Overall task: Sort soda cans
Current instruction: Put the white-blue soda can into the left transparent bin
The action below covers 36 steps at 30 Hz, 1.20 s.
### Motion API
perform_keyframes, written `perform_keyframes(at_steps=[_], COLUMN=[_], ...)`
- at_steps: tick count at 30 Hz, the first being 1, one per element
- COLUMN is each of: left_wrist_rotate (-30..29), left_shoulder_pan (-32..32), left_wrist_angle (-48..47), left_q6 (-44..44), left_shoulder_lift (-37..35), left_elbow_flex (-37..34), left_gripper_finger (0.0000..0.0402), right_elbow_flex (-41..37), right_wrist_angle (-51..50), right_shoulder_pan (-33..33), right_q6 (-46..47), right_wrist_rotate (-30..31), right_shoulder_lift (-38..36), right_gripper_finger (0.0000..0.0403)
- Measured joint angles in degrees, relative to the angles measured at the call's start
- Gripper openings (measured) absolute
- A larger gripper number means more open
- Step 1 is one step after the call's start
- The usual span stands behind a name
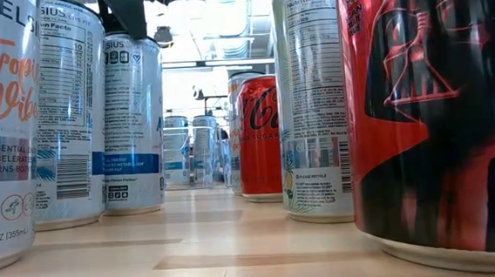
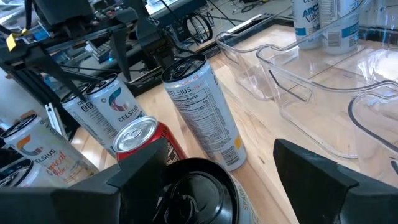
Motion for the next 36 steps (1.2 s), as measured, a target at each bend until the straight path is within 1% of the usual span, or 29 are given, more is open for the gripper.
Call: perform_keyframes(at_steps=[3, 7, 14, 17, 22, 23, 30, 36], left_wrist_rotate=[-0.33, -0.73, 0.5, 0.79, 0.76, 0.78, 0.81, 0.22], left_shoulder_pan=[-0.57, -0.73, -0.71, -0.44, 0.17, 0.33, 1.97, 4.32], left_wrist_angle=[0.45, 0.15, 0.25, 0.25, -0.51, -0.67, -1.72, -3.69], left_q6=[-0.21, 0.94, 3.45, 3.49, 4.06, 4.26, 6.57, 7.08], left_shoulder_lift=[0.14, 2.88, 6.69, 6.57, 5.87, 5.86, 5.75, 2.96], left_elbow_flex=[0.0, -0.09, -0.06, -0.13, -0.04, -0.04, 0.0, -0.11], left_gripper_finger=[0.0341, 0.0341, 0.0338, 0.0319, 0.0256, 0.0252, 0.0252, 0.0252], right_elbow_flex=[0.0, -0.02, -0.04, -0.04, -0.04, -0.04, -0.04, -0.04], right_wrist_angle=[0.0, 0.09, 0.15, 0.13, 0.13, 0.11, 0.11, 0.11], right_shoulder_pan=[0.0, 0.02, 0.84, 1.2, 1.18, 1.19, 1.18, 1.18], right_q6=[0.0, 0.03, -0.02, -0.02, -0.02, -0.02, -0.01, 0.0], right_wrist_rotate=[0.0, 0.0, 0.0, 0.0, 0.0, 0.0, 0.0, 0.0], right_shoulder_lift=[0.0, 0.0, 0.02, 0.02, 0.02, 0.02, 0.02, 0.02], right_gripper_finger=[0.0313, 0.0313, 0.0313, 0.0313, 0.0313, 0.0313, 0.0313, 0.0313])
